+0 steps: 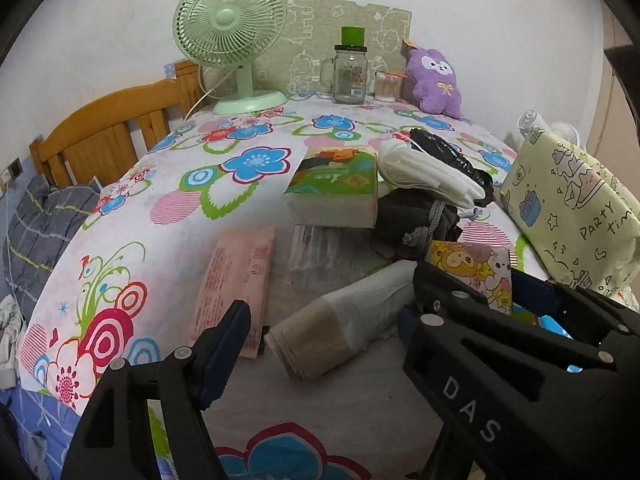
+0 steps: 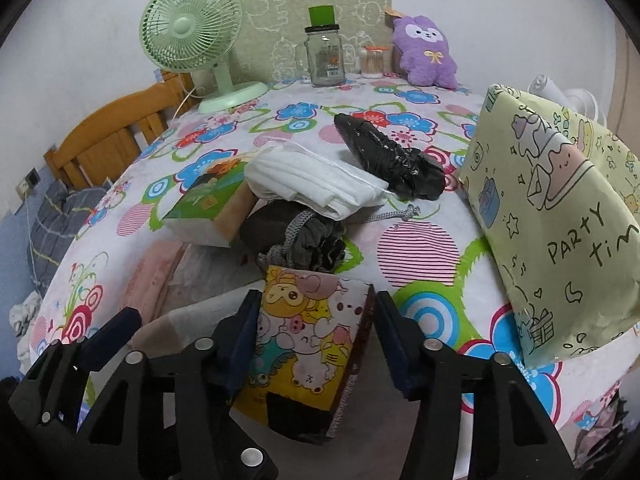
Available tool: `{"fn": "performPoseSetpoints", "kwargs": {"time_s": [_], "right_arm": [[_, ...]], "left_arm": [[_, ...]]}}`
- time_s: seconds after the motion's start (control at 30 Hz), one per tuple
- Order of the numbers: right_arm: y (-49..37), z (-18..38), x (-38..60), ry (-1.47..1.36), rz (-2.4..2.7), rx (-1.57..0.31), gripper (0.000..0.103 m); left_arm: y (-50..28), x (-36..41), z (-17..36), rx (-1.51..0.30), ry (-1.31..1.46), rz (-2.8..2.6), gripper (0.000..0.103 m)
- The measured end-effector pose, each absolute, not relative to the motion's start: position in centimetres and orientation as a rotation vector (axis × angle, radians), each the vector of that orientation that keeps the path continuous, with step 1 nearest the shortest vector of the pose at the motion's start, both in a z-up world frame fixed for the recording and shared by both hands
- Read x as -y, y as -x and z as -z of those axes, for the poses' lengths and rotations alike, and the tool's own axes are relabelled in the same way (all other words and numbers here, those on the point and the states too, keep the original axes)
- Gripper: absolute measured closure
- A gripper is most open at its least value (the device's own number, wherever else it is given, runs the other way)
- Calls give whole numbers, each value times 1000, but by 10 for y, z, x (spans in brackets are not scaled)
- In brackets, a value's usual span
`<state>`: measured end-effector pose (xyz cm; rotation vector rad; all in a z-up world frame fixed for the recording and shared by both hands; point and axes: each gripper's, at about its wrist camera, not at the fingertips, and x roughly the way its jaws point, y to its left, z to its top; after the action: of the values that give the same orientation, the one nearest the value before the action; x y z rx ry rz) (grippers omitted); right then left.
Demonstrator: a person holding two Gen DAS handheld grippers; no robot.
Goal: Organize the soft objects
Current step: 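Grasp the white tan-based paper cup with the left tool while the right holds the cartoon cup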
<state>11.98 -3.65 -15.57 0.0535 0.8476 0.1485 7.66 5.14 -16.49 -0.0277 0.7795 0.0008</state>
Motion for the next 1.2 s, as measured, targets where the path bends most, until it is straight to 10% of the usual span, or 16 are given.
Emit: {"fn": "performPoseSetpoints", "kwargs": {"time_s": [0.57, 0.83, 1.2], "right_arm": [[-121, 154, 62, -80, -116, -859, 56], [-120, 154, 63, -84, -119, -860, 56], [-111, 141, 62, -79, -142, -832, 56]], "left_arm": [[-82, -30, 169, -801, 13, 32, 44], [-81, -27, 167, -810, 17, 47, 75], [-73, -27, 150, -777, 43, 47, 79]]}}
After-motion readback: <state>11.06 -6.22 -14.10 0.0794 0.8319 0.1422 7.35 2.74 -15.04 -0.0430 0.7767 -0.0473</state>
